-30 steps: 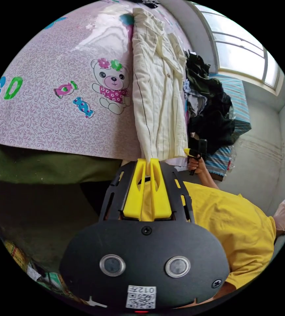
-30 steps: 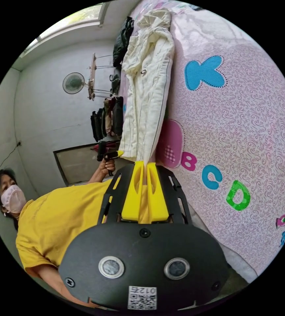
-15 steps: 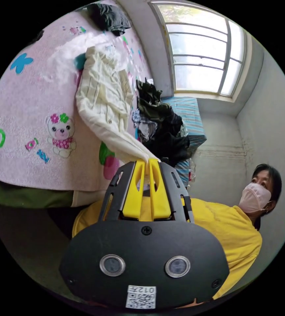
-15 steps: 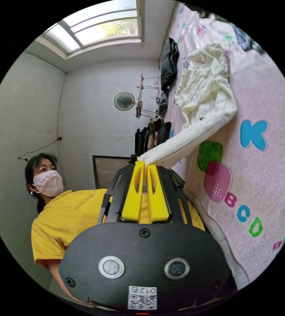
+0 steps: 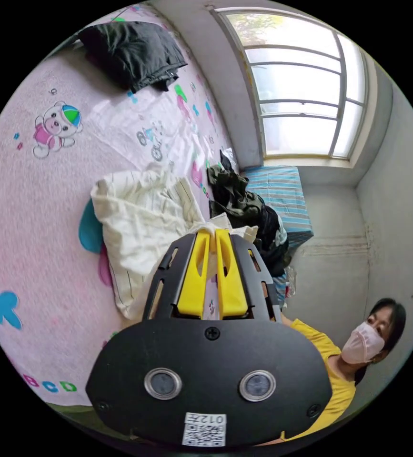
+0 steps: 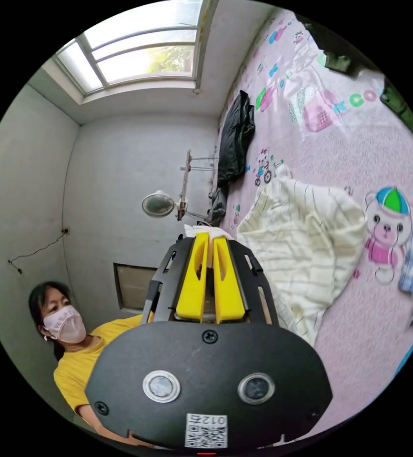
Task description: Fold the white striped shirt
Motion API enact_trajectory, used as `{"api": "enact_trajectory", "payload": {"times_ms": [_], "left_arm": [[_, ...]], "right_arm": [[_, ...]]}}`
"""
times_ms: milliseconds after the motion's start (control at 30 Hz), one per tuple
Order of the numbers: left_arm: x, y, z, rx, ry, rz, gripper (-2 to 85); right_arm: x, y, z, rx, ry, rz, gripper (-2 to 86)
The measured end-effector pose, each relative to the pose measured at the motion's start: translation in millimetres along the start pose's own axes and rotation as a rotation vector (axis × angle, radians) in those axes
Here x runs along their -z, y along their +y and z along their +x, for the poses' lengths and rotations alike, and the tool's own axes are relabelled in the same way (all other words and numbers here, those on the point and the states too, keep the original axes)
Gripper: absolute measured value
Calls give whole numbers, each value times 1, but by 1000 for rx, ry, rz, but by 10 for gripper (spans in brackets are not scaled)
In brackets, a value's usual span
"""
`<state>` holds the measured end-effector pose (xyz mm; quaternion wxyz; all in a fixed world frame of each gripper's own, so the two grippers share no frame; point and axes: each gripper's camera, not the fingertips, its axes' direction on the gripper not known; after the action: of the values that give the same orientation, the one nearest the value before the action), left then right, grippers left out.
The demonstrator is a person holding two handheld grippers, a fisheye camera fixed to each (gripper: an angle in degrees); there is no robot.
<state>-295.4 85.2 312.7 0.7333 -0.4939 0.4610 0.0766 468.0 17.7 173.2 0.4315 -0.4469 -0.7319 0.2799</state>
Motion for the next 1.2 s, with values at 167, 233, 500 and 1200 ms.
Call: {"api": "enact_trajectory", "payload": {"times_ms": [167, 233, 500, 1200], "left_arm": [[-14, -73, -7, 67, -63, 58, 36], [-17, -86, -5, 68, -125, 102, 43], [7, -52, 30, -35, -119, 145, 64], [-89, -28, 119, -76, -684, -122, 47]], "right_arm": [[-39, -85, 11, -75, 175, 15, 57], [-48, -96, 11, -102, 238, 26, 84], [-65, -62, -46, 85, 472, -47, 97], [-178, -51, -102, 105, 843, -171, 11]]}}
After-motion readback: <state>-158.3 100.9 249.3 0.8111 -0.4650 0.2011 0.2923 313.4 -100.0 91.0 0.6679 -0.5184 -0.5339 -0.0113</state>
